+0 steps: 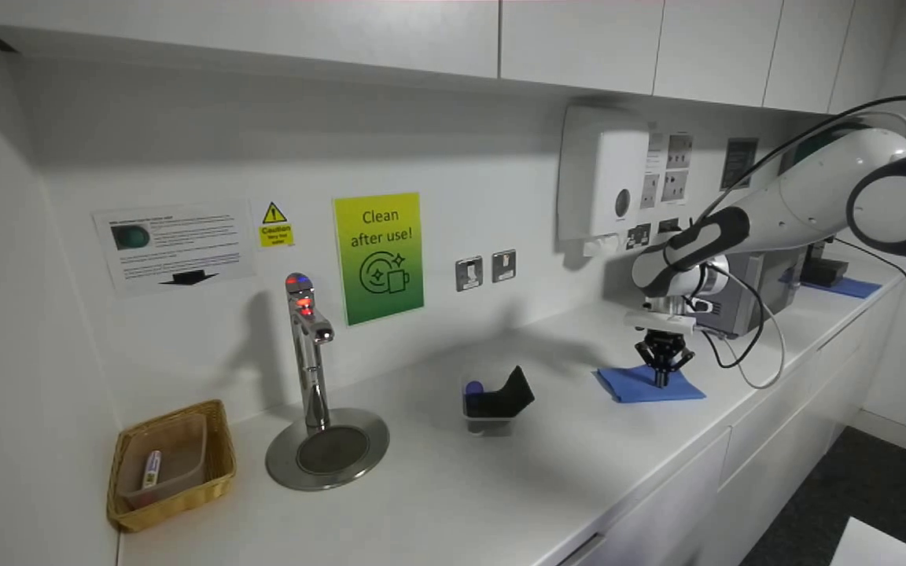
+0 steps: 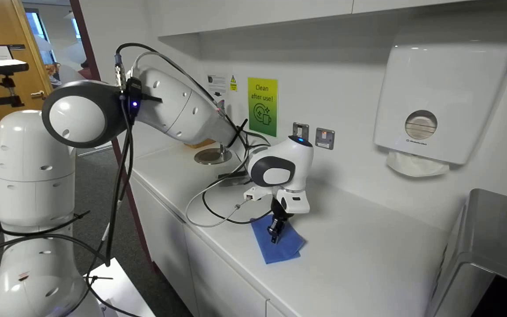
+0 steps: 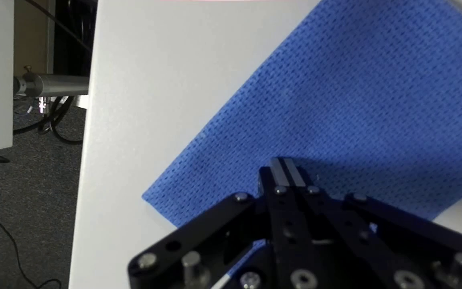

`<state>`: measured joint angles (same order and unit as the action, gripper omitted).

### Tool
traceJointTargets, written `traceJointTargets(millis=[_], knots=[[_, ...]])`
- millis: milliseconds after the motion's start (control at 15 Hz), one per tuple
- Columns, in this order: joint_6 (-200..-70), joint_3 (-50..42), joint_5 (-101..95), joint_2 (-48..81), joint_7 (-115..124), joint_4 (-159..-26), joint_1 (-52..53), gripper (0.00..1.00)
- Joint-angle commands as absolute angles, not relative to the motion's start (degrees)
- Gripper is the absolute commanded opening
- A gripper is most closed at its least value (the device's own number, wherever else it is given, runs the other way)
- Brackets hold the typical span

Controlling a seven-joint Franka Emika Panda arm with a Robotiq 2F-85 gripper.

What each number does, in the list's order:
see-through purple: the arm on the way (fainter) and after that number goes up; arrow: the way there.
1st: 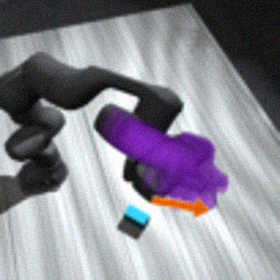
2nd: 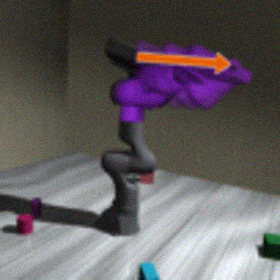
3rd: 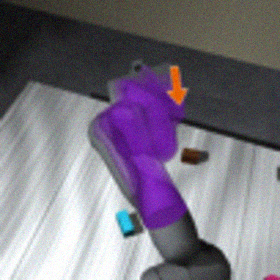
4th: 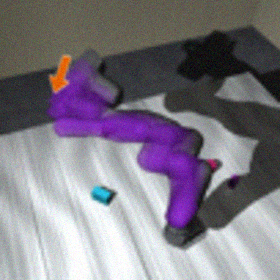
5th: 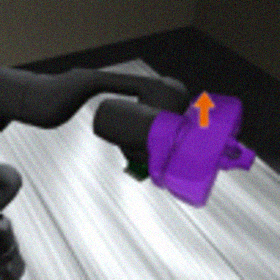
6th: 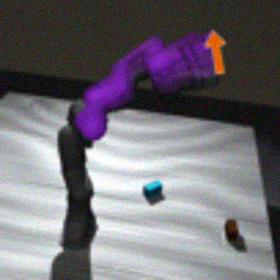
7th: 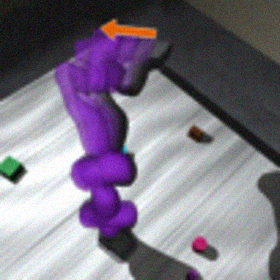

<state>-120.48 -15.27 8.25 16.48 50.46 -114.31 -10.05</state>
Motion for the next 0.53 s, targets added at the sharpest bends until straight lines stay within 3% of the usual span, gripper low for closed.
traceJointTargets(millis=[0, 467], knots=[[-123.83, -16.48, 9.85, 18.92, 50.30, -114.79, -12.70, 0.00], [-124.12, -18.68, 15.35, 24.02, 51.41, -107.05, -17.52, 0.00]])
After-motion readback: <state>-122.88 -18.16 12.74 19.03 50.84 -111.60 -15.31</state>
